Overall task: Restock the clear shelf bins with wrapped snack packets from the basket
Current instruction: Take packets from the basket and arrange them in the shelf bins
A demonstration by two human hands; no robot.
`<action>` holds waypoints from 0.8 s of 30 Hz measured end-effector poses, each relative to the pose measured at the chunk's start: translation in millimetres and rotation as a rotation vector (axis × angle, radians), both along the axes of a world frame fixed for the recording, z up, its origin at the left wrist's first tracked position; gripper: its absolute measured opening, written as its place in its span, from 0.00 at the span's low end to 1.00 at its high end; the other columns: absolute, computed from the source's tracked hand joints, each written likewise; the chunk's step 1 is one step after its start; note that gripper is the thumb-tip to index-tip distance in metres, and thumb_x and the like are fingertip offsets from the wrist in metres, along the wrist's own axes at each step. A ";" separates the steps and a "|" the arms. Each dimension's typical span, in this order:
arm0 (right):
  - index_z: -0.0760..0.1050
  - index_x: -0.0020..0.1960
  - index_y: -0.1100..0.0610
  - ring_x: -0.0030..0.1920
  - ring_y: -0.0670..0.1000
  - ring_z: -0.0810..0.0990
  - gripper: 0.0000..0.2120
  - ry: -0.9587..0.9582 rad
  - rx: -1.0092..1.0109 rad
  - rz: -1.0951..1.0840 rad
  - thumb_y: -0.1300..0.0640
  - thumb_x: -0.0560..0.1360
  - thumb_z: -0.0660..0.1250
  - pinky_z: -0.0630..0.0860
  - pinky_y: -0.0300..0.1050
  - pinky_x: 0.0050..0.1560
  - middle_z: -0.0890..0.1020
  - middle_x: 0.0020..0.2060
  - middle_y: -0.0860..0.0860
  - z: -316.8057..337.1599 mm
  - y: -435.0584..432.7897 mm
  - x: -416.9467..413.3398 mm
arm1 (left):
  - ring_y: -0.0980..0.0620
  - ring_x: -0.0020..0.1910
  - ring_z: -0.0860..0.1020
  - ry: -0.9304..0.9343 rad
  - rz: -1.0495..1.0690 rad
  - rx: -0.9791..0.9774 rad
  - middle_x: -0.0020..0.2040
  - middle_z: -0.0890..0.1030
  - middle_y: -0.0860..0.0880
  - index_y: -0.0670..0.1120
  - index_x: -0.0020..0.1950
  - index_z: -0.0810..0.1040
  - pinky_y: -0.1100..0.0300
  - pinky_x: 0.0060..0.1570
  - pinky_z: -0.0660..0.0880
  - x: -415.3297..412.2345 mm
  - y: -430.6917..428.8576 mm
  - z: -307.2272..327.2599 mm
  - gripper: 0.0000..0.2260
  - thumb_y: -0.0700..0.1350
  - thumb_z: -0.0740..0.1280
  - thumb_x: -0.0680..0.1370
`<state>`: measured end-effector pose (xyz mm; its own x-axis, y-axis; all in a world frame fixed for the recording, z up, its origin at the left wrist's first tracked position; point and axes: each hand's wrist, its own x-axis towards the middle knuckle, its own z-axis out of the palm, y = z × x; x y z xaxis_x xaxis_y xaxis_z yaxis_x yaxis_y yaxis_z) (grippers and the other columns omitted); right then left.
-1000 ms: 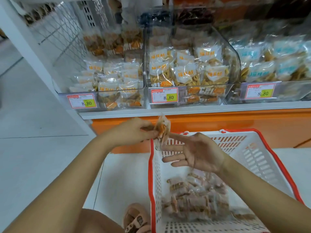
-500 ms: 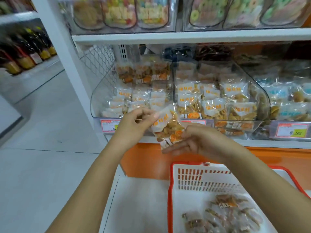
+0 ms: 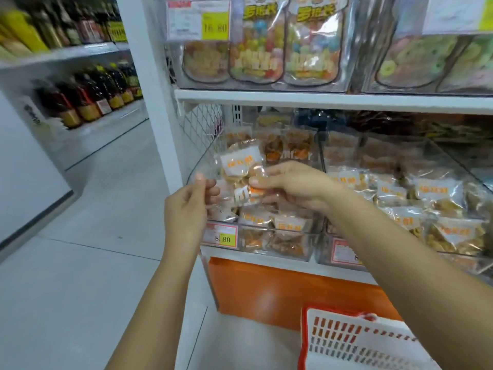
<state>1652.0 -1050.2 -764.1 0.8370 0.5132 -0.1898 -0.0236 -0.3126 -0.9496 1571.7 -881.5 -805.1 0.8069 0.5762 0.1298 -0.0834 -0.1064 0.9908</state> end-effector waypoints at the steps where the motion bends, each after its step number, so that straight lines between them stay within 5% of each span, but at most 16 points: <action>1: 0.80 0.53 0.64 0.48 0.53 0.83 0.15 0.039 0.055 -0.075 0.57 0.70 0.74 0.78 0.44 0.57 0.84 0.49 0.57 0.9 9.1 16.4 | 0.54 0.40 0.81 0.019 0.015 0.142 0.39 0.83 0.54 0.48 0.44 0.82 0.62 0.42 0.75 1.9 2.5 -5.3 0.11 0.49 0.62 0.80; 4: 0.76 0.57 0.63 0.33 0.44 0.80 0.14 0.079 0.143 -0.302 0.60 0.73 0.71 0.78 0.32 0.33 0.82 0.43 0.52 -1.1 36.4 59.4 | 0.61 0.42 0.78 0.089 -0.040 0.475 0.43 0.81 0.56 0.47 0.53 0.82 0.76 0.41 0.69 1.4 5.8 -20.0 0.08 0.44 0.64 0.79; 8: 0.76 0.57 0.64 0.31 0.49 0.81 0.13 0.103 0.230 -0.490 0.61 0.74 0.71 0.77 0.37 0.28 0.83 0.49 0.56 -30.1 65.8 102.5 | 0.62 0.41 0.77 0.109 -0.102 0.637 0.45 0.82 0.56 0.49 0.55 0.82 0.76 0.40 0.68 0.7 12.1 -31.7 0.09 0.42 0.65 0.78; 12: 0.77 0.52 0.63 0.39 0.53 0.78 0.09 -0.146 -0.191 -0.458 0.57 0.78 0.65 0.73 0.43 0.36 0.82 0.44 0.56 -45.7 88.0 126.8 | 0.62 0.43 0.78 0.087 -0.130 0.646 0.47 0.82 0.57 0.50 0.55 0.82 0.77 0.41 0.70 0.9 15.7 -34.6 0.10 0.41 0.64 0.78; 14: 0.75 0.48 0.61 0.35 0.50 0.76 0.08 -0.288 -0.384 -0.462 0.56 0.80 0.62 0.70 0.39 0.31 0.78 0.40 0.54 -44.0 94.8 129.0 | 0.61 0.44 0.79 0.064 -0.136 0.635 0.47 0.82 0.56 0.50 0.55 0.82 0.74 0.43 0.72 -0.4 16.9 -34.8 0.10 0.40 0.64 0.78; 16: 0.73 0.55 0.62 0.35 0.49 0.75 0.08 -0.379 -0.498 -0.505 0.58 0.80 0.62 0.69 0.38 0.29 0.78 0.44 0.54 -47.9 96.7 132.3 | 0.60 0.46 0.79 0.042 -0.140 0.635 0.48 0.82 0.56 0.50 0.55 0.81 0.70 0.45 0.74 -1.6 17.1 -35.4 0.10 0.40 0.64 0.78; 19: 0.68 0.66 0.64 0.45 0.53 0.81 0.16 -0.397 -0.528 -0.526 0.61 0.79 0.62 0.77 0.42 0.38 0.81 0.52 0.56 -53.3 94.7 126.5 | 0.63 0.48 0.78 0.006 -0.153 0.614 0.50 0.82 0.56 0.50 0.57 0.80 0.66 0.49 0.76 -7.5 15.0 -36.8 0.10 0.40 0.65 0.78; 21: 0.71 0.63 0.64 0.46 0.55 0.81 0.14 -0.420 -0.497 -0.507 0.62 0.79 0.60 0.76 0.41 0.38 0.81 0.52 0.57 -48.8 89.9 116.5 | 0.62 0.50 0.77 -0.026 -0.162 0.618 0.52 0.81 0.56 0.50 0.59 0.79 0.61 0.53 0.76 -11.6 12.8 -38.4 0.11 0.41 0.67 0.77; 24: 0.74 0.59 0.64 0.53 0.56 0.79 0.12 -0.401 -0.428 -0.422 0.63 0.78 0.58 0.77 0.45 0.50 0.80 0.54 0.57 -30.3 73.5 78.9 | 0.60 0.52 0.78 -0.115 -0.178 0.648 0.52 0.81 0.56 0.49 0.56 0.80 0.61 0.55 0.75 -21.6 2.7 -36.6 0.08 0.44 0.68 0.78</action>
